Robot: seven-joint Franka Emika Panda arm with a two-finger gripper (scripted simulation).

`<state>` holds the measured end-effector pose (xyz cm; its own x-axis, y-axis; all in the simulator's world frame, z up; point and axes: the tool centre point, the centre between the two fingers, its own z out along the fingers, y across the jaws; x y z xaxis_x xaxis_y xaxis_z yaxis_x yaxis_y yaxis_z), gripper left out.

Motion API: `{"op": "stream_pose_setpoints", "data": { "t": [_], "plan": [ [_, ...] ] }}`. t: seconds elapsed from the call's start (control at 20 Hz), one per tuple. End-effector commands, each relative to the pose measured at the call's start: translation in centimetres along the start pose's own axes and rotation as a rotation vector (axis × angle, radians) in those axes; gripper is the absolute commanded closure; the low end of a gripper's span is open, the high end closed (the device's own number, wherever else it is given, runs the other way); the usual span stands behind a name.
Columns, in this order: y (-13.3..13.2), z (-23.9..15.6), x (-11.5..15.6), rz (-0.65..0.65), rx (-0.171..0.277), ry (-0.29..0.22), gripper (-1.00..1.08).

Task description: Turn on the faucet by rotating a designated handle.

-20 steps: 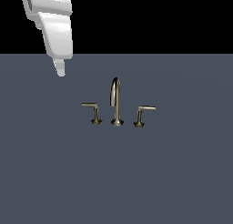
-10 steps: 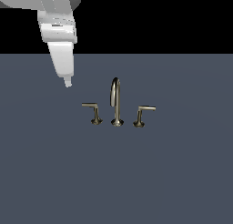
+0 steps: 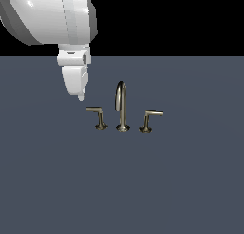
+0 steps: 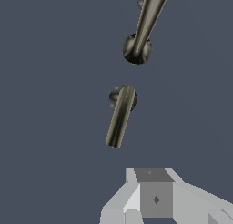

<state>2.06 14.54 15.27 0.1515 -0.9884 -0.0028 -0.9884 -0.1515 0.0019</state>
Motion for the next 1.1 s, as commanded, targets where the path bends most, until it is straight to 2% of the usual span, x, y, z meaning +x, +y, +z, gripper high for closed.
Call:
{"op": "stream_pose_setpoints", "data": {
  "t": [0.0, 0.55, 1.05],
  "plan": [
    [-1.3, 1.4, 0.7, 0.059, 0.001, 0.003, 1.08],
    [-5.4, 5.5, 3.4, 0.249, 0.002, 0.005, 1.08],
    [-6.1, 6.3, 4.0, 0.288, 0.002, 0.003, 1.08]
  ]
}}
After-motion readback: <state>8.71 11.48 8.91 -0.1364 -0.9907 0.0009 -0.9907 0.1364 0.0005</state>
